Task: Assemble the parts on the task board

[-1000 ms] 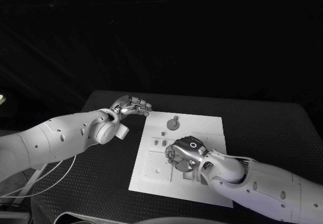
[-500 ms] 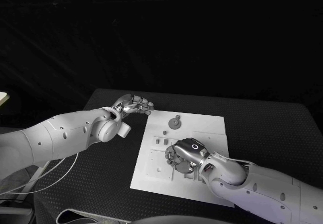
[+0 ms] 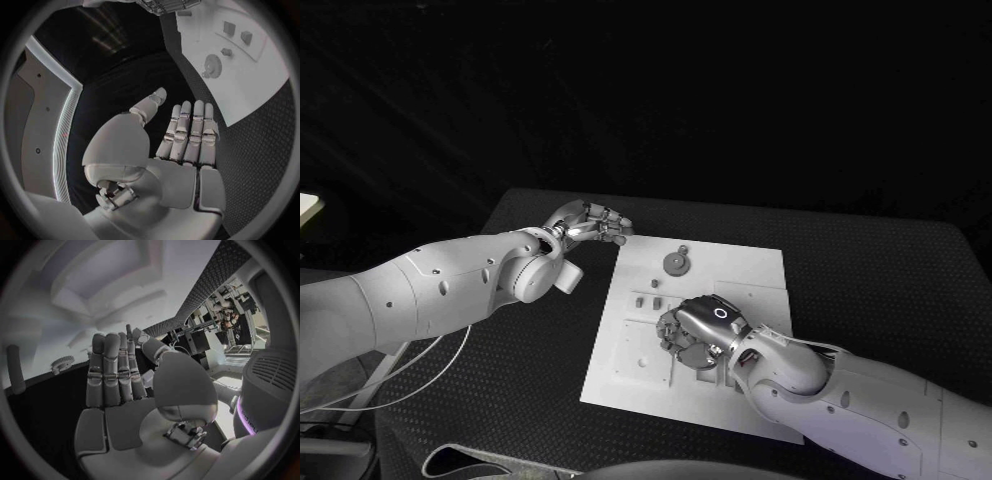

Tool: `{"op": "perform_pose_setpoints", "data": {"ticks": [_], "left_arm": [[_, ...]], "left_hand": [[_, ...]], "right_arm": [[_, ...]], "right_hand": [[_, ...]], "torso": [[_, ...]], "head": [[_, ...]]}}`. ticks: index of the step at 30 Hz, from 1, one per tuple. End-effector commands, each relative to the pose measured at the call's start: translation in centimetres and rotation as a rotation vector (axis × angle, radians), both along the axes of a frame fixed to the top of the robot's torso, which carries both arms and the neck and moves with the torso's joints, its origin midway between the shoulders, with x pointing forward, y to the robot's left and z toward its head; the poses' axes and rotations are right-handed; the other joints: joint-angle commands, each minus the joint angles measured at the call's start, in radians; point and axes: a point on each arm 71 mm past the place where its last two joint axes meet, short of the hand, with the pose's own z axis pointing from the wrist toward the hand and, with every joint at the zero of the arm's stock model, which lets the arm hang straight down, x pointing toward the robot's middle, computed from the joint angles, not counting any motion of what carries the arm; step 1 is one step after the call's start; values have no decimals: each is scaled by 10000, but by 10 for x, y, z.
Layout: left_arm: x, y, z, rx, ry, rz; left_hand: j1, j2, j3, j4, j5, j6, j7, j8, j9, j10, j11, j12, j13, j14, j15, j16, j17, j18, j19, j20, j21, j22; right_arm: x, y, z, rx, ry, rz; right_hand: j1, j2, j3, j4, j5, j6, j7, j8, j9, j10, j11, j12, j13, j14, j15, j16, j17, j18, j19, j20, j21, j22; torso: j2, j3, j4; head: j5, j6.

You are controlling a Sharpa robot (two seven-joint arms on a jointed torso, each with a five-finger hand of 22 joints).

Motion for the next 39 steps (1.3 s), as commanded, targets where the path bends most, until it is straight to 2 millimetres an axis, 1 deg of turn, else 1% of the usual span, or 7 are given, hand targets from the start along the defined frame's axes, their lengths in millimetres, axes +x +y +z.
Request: {"op": "perform_pose_setpoints", "data": {"ticks": [1, 5, 10, 26, 31, 35, 39], "left_arm": [[0, -3, 1, -132, -7, -138], [0, -3, 1, -135, -15, -141], [0, -3, 1, -141, -12, -154], [-1, -2, 1, -139, -4, -152], [0, -3, 1, -144, -3, -167], [0, -2, 1, -132, -14, -135], [0, -2, 1, -136, -8, -147]], "left_hand": [[-8, 15, -43, -7, -24, -36, 6, 27, -9, -44, 43, -8, -17, 37, 0, -36, 12, 114, 50, 5, 41, -12], [-8, 17, -47, -9, -28, -36, 6, 28, -10, -44, 43, -8, -19, 38, 0, -40, 16, 115, 49, 4, 41, -16], [-81, 34, -107, -7, -88, -40, 8, 30, -16, -47, 44, -6, -29, 42, 0, -63, 44, 116, 52, 4, 43, -42], [-71, 40, -120, -16, -97, -43, 5, 31, -19, -49, 42, -6, -35, 44, -3, -75, 59, 120, 51, 0, 44, -56], [-66, 42, -121, -17, -98, -43, 5, 31, -19, -49, 42, -6, -36, 45, -3, -78, 63, 121, 52, 0, 44, -60], [-61, 43, -123, -18, -98, -43, 4, 32, -20, -49, 41, -5, -37, 46, -4, -81, 66, 122, 52, -1, 44, -63], [-57, 40, -126, -18, -99, -44, 4, 31, -21, -50, 42, -5, -39, 47, -4, -83, 70, 122, 52, -1, 45, -66]], "right_arm": [[0, 1, -1, -90, -45, 81], [0, 1, -2, -72, -40, 123], [1, 2, -2, -107, -4, 128], [2, 1, -5, -271, 115, 176], [3, 0, -6, -319, 130, 151], [4, 1, -7, -359, 134, 129], [4, 1, -7, -353, 203, 130]], "right_hand": [[108, 29, 79, -3, -5, 32, 31, 21, 17, 17, 21, -53, 15, -17, -31, 6, -12, 151, 43, -20, 34, 174], [109, 27, 79, -4, -5, 32, 31, 21, 19, 17, 22, -55, 17, -16, -30, 6, -13, 151, 42, -19, 34, 175], [110, 25, 80, -4, -5, 31, 31, 20, 21, 18, 22, -58, 19, -15, -30, 5, -14, 151, 40, -19, 33, 177], [111, 23, 80, -3, -5, 29, 33, 18, 28, 19, 23, -66, 26, -14, -28, 1, -16, 151, 36, -16, 32, 181], [110, 25, 81, -2, -5, 27, 33, 16, 30, 20, 24, -69, 28, -14, -28, 0, -17, 151, 35, -15, 31, 181], [109, 27, 81, -2, -5, 27, 34, 16, 31, 20, 24, -71, 29, -13, -28, 0, -17, 151, 34, -14, 30, 182], [107, 27, 80, -2, -5, 26, 34, 15, 33, 20, 25, -74, 31, -13, -27, -1, -18, 151, 34, -13, 30, 183]], "torso": [[1, 6, 1], [-4, 4, 13], [1, 4, -4], [0, 1, -7], [-3, 5, 31], [-11, 9, 28], [-2, 14, 19]], "head": [[41, -31], [70, -58], [126, -89], [140, -103], [166, -165], [214, -204], [222, -202]]}}
